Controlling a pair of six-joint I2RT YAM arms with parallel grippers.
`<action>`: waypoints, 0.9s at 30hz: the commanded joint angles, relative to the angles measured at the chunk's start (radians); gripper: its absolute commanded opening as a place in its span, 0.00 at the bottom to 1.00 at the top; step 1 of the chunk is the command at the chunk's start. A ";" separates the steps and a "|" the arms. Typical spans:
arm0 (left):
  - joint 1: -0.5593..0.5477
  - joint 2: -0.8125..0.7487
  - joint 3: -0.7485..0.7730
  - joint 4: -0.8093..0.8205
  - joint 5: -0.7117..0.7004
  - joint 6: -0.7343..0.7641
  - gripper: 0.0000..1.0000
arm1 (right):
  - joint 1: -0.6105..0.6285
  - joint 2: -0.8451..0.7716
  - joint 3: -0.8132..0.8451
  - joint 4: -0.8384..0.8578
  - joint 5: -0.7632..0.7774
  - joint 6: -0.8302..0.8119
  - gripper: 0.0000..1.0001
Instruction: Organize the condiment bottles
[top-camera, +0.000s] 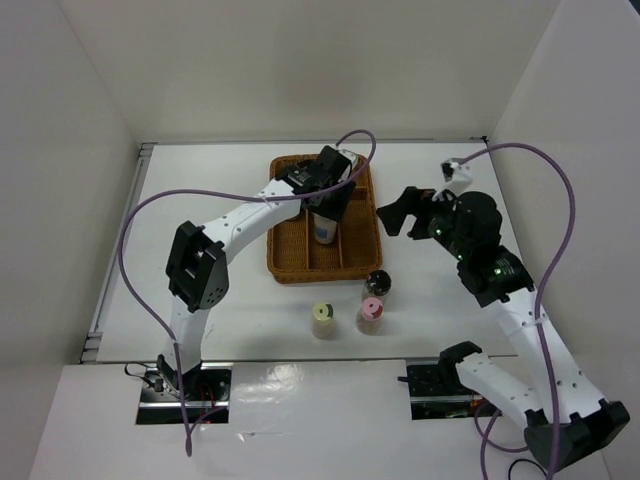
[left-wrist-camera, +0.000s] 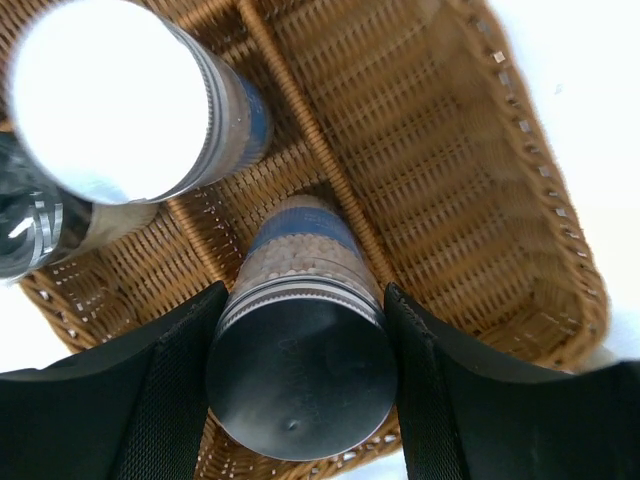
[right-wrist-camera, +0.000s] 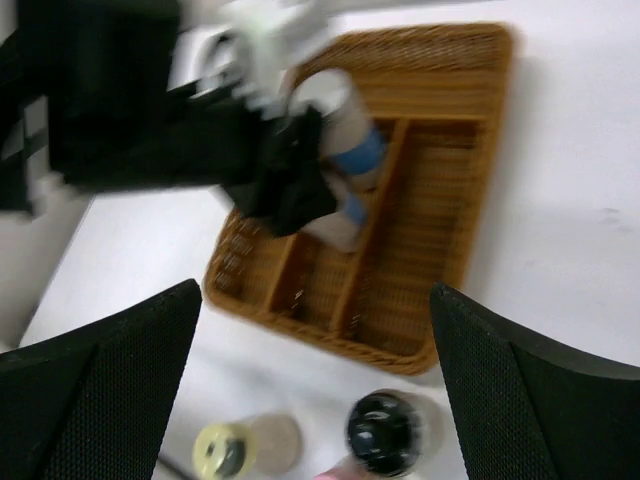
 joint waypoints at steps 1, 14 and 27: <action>0.008 0.013 -0.013 0.073 -0.028 -0.009 0.52 | 0.141 0.043 0.045 -0.034 -0.053 -0.137 0.99; 0.056 0.004 -0.089 0.135 -0.019 -0.029 0.69 | 0.521 0.004 -0.024 -0.089 0.154 -0.104 0.99; 0.065 -0.067 -0.069 0.117 0.041 -0.050 1.00 | 0.544 -0.013 -0.078 -0.089 0.130 -0.061 0.99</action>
